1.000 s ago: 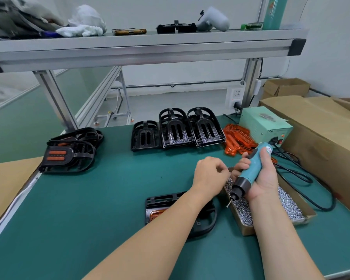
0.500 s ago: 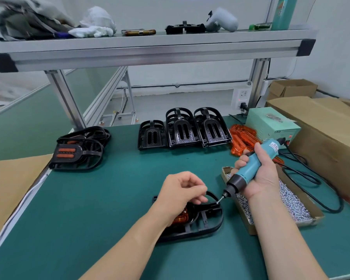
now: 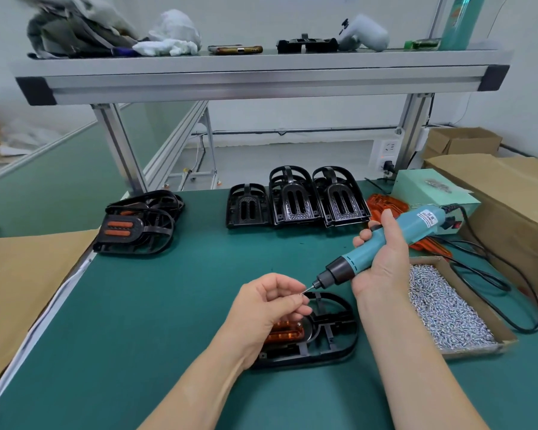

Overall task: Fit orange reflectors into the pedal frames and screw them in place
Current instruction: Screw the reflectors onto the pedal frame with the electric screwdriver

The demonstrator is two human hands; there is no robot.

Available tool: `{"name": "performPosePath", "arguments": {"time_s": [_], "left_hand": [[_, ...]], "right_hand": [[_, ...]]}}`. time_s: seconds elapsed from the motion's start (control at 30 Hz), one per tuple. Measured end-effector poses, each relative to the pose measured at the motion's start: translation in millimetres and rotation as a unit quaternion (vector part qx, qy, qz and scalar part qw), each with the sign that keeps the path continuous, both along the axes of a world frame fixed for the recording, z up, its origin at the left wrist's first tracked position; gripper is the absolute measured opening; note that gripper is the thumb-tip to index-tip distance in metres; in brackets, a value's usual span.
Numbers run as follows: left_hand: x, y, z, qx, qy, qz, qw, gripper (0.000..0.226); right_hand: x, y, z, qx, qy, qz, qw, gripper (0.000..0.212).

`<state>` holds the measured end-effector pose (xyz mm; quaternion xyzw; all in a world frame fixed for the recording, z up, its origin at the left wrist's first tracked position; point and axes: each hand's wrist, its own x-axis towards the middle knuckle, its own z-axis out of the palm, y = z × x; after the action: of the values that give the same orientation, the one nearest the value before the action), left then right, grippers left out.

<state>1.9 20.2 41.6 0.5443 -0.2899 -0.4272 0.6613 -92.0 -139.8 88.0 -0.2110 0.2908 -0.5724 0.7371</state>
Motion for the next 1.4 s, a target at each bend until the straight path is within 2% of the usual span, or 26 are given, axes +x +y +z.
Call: {"name": "performPosePath", "arguments": {"time_s": [0.83, 0.97, 1.2, 1.4], "left_hand": [[2.7, 5.1, -2.6, -0.013, -0.008, 0.015, 1.0, 0.021], [2.9, 5.2, -1.5, 0.0, -0.042, 0.021, 0.999, 0.021], [-3.1, 2.3, -1.3, 0.027, -0.179, 0.047, 0.982, 0.032], [-2.4, 5.0, -2.1, 0.018, -0.16, 0.059, 0.985, 0.031]], "right_hand": [[0.6, 5.4, -1.8, 0.01, 0.027, 0.008, 1.0, 0.023], [1.9, 6.0, -3.4, 0.01, 0.03, 0.004, 0.999, 0.023], [4.8, 6.7, -6.8, 0.008, 0.033, 0.0, 0.999, 0.025], [1.9, 4.3, -5.9, 0.011, 0.022, -0.009, 1.0, 0.032]]}}
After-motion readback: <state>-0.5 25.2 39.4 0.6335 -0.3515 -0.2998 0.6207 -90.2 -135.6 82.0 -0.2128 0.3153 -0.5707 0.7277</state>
